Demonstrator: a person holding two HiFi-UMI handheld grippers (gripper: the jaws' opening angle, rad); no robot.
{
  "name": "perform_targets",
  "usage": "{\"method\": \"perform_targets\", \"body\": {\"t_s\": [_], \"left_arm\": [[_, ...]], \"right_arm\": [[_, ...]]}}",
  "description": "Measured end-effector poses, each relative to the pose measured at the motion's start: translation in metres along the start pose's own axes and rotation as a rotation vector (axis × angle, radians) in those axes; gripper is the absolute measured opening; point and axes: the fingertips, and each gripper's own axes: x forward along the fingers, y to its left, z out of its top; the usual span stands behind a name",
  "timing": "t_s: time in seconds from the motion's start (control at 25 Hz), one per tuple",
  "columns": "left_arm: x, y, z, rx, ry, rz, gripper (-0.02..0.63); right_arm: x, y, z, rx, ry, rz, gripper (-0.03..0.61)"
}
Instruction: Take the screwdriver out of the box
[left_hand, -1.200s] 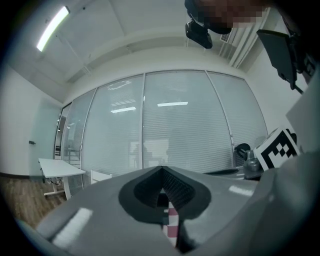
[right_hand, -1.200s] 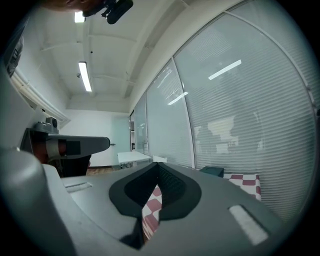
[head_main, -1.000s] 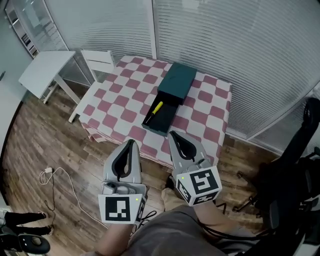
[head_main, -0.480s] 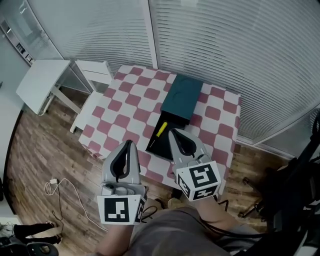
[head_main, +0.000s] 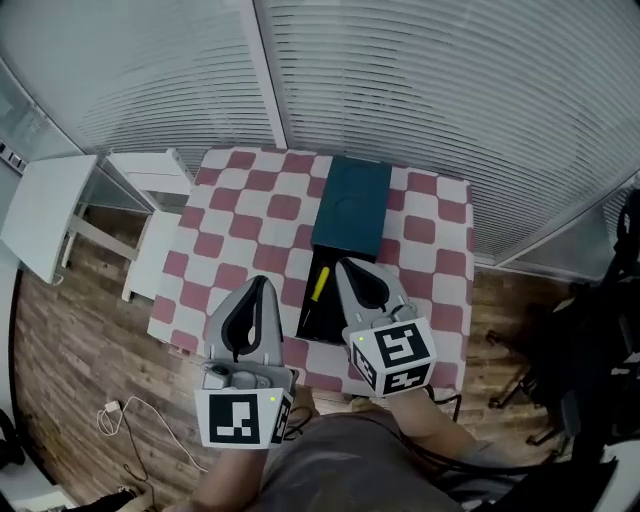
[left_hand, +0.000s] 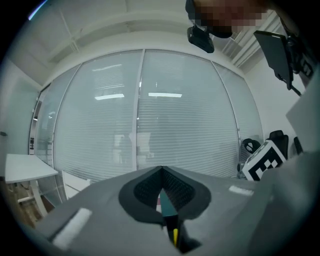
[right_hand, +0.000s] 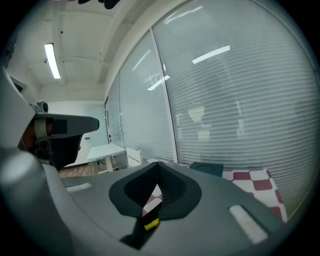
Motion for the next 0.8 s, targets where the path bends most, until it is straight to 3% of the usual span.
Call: {"method": "perform_targets", "body": {"t_s": [0.24,0.56,0.8], "left_arm": [[0.039,0.038,-0.023,-0.018,0.066,-0.109,0.001],[0.078,0.056,-0.076,-0.056,0.169,-0.233,0.001],[0.093,0.066,-0.110,-0.101,0.228,-0.286,0.000]], "right_arm": [[0.039,-0.002,-0.043,0.085,0.109,-0.127,0.028],[0.074,-0.018,-0.109,0.155,0.253,-0.275,0.092],[0.083,-0.019,-0.144,0.193,0.352,-0.335,0.135]]}}
